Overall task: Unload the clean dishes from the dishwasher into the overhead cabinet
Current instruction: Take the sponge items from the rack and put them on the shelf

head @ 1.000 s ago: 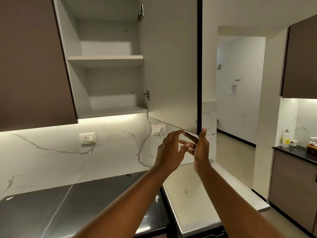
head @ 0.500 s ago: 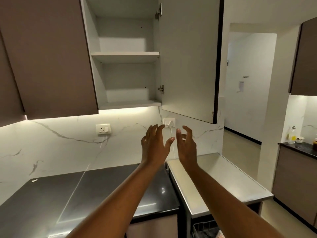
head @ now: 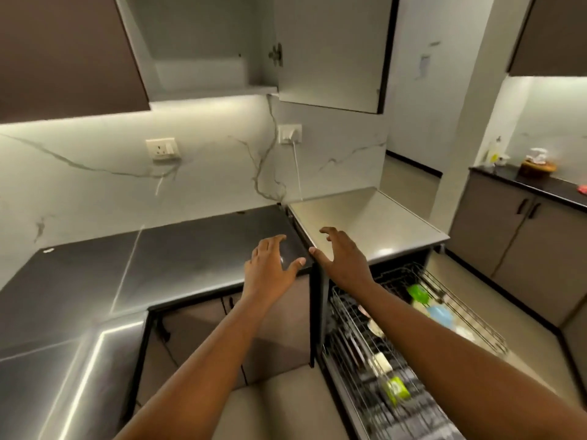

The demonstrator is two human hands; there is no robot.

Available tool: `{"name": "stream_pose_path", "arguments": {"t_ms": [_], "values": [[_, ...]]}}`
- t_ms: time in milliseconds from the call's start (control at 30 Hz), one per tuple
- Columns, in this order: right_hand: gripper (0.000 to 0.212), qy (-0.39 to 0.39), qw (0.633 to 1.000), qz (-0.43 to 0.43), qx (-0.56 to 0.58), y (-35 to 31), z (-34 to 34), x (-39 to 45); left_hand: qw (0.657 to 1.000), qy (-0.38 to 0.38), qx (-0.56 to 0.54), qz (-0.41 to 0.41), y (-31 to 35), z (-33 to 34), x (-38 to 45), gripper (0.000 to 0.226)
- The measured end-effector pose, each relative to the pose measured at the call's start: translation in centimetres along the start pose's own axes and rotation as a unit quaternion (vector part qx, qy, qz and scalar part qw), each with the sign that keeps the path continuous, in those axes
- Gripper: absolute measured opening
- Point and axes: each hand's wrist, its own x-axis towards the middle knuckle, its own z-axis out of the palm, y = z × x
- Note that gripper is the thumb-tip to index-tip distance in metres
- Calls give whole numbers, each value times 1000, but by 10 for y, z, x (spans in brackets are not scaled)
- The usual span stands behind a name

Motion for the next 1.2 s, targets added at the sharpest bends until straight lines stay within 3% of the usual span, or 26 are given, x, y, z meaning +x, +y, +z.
{"name": "stream_pose_path", "arguments": {"t_ms": [267,567,833,1200], "values": [[47,-48,991,120,-32,99,-30,-80,991,-134,20,4,29,81,-39,62],[42,-48,971,228,-55,241,-95,-149,967,-251,43,10,104,209,-57,59],[47,-120,959,246,-70,333,-123,-185,948,-312,37,-49,151,304,-86,57],[51,-252,933,243,-79,376,-75,-198,930,-357,33,-85,124,369,-86,53]]}}
